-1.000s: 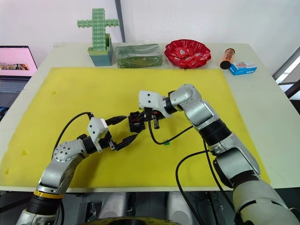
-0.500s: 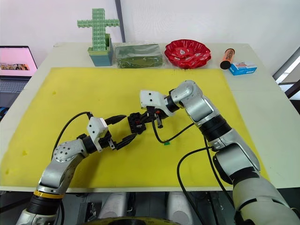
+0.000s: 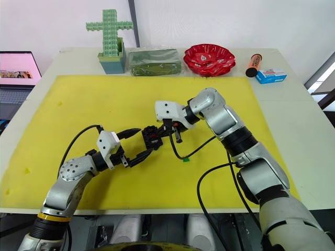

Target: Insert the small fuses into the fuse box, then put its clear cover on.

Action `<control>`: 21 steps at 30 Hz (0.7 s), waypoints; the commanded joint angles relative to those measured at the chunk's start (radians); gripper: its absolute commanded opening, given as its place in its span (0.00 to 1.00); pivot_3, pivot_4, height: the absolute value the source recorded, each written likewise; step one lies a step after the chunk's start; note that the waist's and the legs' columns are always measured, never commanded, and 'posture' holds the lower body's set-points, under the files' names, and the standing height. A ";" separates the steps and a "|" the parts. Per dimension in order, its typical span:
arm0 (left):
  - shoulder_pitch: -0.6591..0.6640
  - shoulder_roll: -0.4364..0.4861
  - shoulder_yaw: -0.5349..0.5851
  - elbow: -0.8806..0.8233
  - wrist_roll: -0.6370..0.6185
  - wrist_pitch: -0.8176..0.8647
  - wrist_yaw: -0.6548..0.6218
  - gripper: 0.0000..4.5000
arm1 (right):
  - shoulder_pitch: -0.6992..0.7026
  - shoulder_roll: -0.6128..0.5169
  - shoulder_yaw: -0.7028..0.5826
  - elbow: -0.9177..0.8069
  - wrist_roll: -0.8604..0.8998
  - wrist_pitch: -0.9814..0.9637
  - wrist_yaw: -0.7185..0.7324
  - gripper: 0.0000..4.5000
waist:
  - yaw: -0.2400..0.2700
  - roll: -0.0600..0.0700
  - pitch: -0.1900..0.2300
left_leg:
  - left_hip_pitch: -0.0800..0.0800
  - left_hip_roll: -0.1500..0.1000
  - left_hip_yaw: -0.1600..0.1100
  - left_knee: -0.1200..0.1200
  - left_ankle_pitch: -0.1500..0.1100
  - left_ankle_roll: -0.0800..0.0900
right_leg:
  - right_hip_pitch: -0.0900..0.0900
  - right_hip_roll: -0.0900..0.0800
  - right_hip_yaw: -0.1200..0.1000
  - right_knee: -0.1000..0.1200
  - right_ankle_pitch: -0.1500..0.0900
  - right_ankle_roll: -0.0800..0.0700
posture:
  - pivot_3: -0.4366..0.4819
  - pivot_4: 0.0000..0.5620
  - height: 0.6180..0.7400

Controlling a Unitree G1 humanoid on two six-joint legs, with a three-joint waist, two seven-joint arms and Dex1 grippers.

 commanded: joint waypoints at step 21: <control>0.011 0.009 0.015 -0.020 -0.004 -0.021 0.007 1.00 | -0.112 -0.059 0.038 -0.184 -0.098 0.112 0.002 0.00 | 0.000 0.000 0.000 | 0.000 0.000 0.000 0.000 0.000 0.000 | 0.000 0.000 0.000 0.000 0.000 0.000 | 0.48 0.27 1.00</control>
